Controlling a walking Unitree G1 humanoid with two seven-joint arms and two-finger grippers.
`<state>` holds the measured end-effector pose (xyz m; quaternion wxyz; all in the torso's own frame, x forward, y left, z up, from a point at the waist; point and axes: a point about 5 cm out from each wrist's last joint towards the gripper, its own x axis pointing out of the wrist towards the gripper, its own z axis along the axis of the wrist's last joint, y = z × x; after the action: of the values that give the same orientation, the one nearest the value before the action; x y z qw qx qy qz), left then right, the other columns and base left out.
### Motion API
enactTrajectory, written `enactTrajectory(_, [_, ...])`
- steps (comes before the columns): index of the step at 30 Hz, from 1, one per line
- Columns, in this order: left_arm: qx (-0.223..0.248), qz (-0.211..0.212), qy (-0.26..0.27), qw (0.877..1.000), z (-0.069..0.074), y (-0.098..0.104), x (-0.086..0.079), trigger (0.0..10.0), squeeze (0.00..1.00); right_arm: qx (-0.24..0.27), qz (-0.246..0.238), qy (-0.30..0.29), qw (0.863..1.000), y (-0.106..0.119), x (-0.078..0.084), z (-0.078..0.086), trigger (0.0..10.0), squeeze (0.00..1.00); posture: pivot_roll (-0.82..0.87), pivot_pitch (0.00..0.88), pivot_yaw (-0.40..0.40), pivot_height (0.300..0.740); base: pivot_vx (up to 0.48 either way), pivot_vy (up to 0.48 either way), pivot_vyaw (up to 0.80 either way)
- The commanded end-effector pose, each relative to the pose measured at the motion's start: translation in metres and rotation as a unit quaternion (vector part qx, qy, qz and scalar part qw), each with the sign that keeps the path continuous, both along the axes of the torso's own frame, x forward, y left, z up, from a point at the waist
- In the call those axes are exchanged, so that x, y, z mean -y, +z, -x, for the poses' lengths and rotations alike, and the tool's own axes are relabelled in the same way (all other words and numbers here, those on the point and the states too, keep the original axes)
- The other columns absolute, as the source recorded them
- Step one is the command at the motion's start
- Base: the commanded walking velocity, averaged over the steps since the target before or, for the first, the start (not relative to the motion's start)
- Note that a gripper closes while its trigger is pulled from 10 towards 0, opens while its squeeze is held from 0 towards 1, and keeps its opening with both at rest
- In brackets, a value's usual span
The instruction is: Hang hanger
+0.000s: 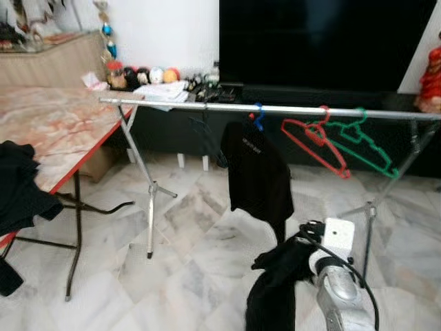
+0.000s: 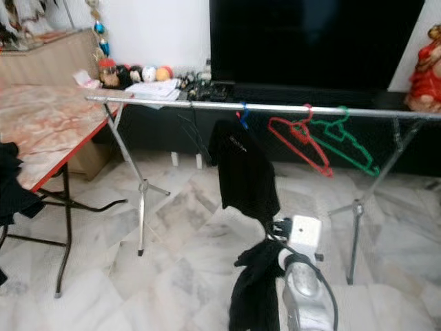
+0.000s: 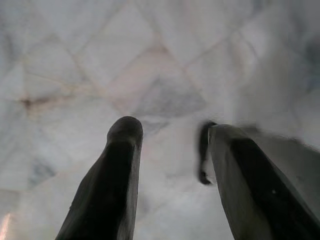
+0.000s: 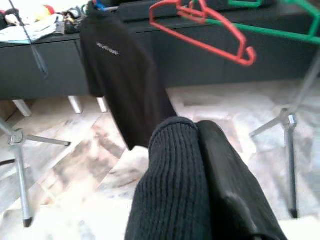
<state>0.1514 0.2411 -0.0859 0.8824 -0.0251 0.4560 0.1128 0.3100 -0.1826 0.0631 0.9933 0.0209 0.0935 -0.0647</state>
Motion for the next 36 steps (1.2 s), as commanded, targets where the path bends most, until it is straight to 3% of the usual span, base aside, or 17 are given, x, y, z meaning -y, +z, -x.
enactTrajectory(1, [0.050,-0.013,0.046,0.998,-0.010,0.011,-0.017,10.0,0.00,0.022,-0.004,0.024,0.999,0.009,-0.012,-0.005,10.0,0.00,0.03,0.016,0.047,0.740,0.000,0.000,0.00])
enactTrajectory(3, [0.063,-0.012,0.054,0.996,-0.013,0.013,-0.019,10.0,0.00,0.022,-0.003,0.025,0.999,0.009,-0.013,-0.005,10.0,0.00,0.03,0.016,0.047,0.740,0.000,0.000,0.00])
enactTrajectory(5, [0.164,-0.034,0.046,0.985,-0.046,0.038,-0.028,10.0,0.00,0.019,-0.005,0.030,0.999,0.006,-0.013,-0.005,10.0,0.00,0.04,0.022,0.049,0.740,0.000,0.000,0.00])
enactTrajectory(8, [0.235,-0.047,0.027,0.971,-0.070,0.060,-0.029,10.0,0.00,0.013,-0.003,0.033,0.999,0.003,-0.012,-0.004,10.0,0.00,0.04,0.024,0.049,0.740,0.000,0.000,0.00])
enactTrajectory(9, [0.282,-0.055,0.012,0.958,-0.085,0.076,-0.027,10.0,0.00,0.010,-0.003,0.036,0.999,0.001,-0.013,-0.003,10.0,0.00,0.05,0.025,0.050,0.740,0.000,0.000,0.00])
enactTrajectory(10, [0.302,-0.057,0.004,0.952,-0.090,0.083,-0.025,10.0,0.00,0.008,-0.003,0.038,0.999,0.000,-0.013,-0.003,10.0,0.00,0.05,0.025,0.050,0.740,0.000,0.000,0.00])
enactTrajectory(14, [0.367,-0.057,-0.023,0.928,-0.103,0.104,-0.008,10.0,0.00,0.003,-0.004,0.043,0.999,-0.004,-0.015,-0.001,10.0,0.00,0.04,0.026,0.054,0.740,0.000,0.000,0.00])
enactTrajectory(15, [0.395,-0.059,-0.055,0.915,-0.105,0.114,0.006,10.0,0.00,0.002,-0.002,0.040,0.999,-0.005,-0.013,-0.001,10.0,0.00,0.04,0.026,0.054,0.740,0.000,0.000,0.00])
enactTrajectory(20, [0.420,-0.042,-0.068,0.904,-0.102,0.127,0.024,10.0,0.00,0.008,-0.003,0.034,0.999,-0.003,-0.012,-0.002,10.0,0.00,0.04,0.029,0.053,0.740,0.000,0.000,0.00])
enactTrajectory(36, [0.418,-0.021,-0.071,0.905,-0.112,0.139,0.035,10.0,0.00,0.011,-0.011,0.040,0.999,-0.004,-0.020,-0.003,10.0,0.00,0.03,0.024,0.052,0.740,0.338,0.000,0.00])
